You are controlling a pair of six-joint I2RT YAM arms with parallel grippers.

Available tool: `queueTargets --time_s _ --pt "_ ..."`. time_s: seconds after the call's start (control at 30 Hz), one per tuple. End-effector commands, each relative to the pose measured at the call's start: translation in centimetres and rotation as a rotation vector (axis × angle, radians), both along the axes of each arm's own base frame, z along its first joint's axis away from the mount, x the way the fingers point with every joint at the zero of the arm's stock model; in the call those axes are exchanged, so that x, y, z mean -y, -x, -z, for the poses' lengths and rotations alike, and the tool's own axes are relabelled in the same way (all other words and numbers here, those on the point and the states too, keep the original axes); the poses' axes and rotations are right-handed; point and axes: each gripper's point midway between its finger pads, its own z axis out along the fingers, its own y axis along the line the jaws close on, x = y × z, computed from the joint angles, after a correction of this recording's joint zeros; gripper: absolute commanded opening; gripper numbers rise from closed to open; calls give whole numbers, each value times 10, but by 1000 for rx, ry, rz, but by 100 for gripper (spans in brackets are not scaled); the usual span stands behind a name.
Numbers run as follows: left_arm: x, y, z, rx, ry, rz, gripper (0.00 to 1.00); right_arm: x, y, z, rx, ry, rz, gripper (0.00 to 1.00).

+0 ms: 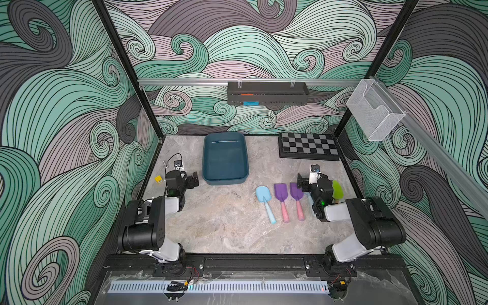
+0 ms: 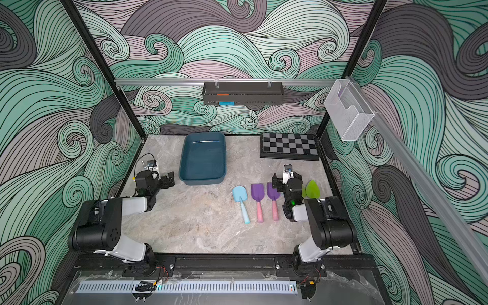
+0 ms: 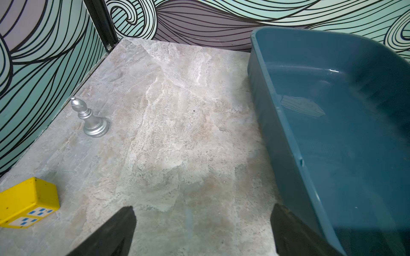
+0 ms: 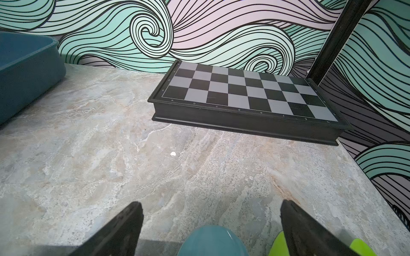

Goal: Put the shovel into the storage box
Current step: Move the storage box to the center of the board.

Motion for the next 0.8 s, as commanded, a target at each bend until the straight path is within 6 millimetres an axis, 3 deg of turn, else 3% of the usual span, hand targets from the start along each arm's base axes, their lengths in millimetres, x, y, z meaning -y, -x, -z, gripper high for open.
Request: queueTargets --time_s 0.0,0.3,0.53,0.77 --pt "2 -2 -3 13 -8 7 99 -3 -2 -9 35 -9 -18 99" --pt "2 -2 -3 15 -8 6 99 -22 -1 -9 28 -2 -134 99" --pt "2 -2 -3 15 -8 6 99 -22 0 -10 35 -2 -137 99" --pt "2 -2 -3 14 -8 8 99 3 -2 -10 36 -12 17 99"
